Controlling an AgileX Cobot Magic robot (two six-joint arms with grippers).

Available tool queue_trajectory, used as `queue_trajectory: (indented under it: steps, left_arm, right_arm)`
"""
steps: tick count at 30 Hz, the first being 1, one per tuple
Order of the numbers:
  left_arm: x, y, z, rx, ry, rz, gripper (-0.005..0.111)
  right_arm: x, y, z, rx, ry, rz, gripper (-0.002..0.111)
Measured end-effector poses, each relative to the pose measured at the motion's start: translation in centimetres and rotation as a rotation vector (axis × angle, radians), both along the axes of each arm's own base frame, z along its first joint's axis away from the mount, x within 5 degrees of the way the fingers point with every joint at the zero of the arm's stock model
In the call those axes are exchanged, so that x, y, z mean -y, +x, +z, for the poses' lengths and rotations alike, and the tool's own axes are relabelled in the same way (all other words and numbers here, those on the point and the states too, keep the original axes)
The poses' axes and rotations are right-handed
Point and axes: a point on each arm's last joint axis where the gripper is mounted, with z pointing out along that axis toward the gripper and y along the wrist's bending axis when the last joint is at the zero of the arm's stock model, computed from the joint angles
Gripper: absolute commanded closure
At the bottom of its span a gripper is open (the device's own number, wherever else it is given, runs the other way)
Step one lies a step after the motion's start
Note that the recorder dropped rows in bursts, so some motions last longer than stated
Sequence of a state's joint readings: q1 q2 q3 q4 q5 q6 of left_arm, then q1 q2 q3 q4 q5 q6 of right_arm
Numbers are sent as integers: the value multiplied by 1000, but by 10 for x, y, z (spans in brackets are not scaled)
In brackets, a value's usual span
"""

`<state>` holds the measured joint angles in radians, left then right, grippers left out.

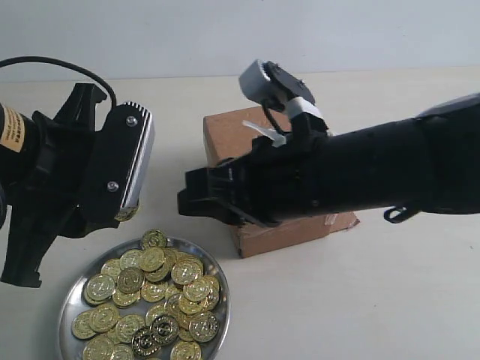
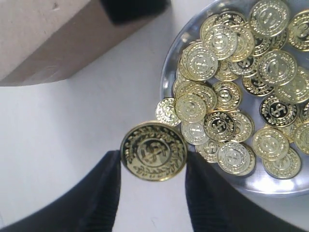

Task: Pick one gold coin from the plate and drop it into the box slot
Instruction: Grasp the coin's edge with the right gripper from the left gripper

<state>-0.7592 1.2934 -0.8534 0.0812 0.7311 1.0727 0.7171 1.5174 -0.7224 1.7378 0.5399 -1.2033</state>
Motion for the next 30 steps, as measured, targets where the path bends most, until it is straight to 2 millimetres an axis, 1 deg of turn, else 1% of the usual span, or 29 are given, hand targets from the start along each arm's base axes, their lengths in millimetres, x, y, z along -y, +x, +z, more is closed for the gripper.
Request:
queue_trajectory:
  steps: [3,4,5,10,14,19,30]
  left_arm:
    - [-1,-1,3,9,-11,4,69]
    - [-2,-2,5,12,-17,6,69]
    - [-2,-2,5,13,-19,7,69]
    - [-3,-5,10,17,-45,12,69]
    - [-2,-8,16,12,-115,29,69]
    - [1,-9,18,8,-152,38,69]
    - [6,-13,22,-31,-251,39,69]
  right_arm:
    - [-13,5,2,-5,15,19,53]
    - [-14,7,3,-4,19,22,48]
    - [-17,8,4,-4,25,26,47]
    - [-20,10,9,-2,45,28,48]
    - [-20,10,9,-7,48,27,48]
    - [-20,10,9,-9,49,26,48]
    - [-21,10,10,-8,50,26,59]
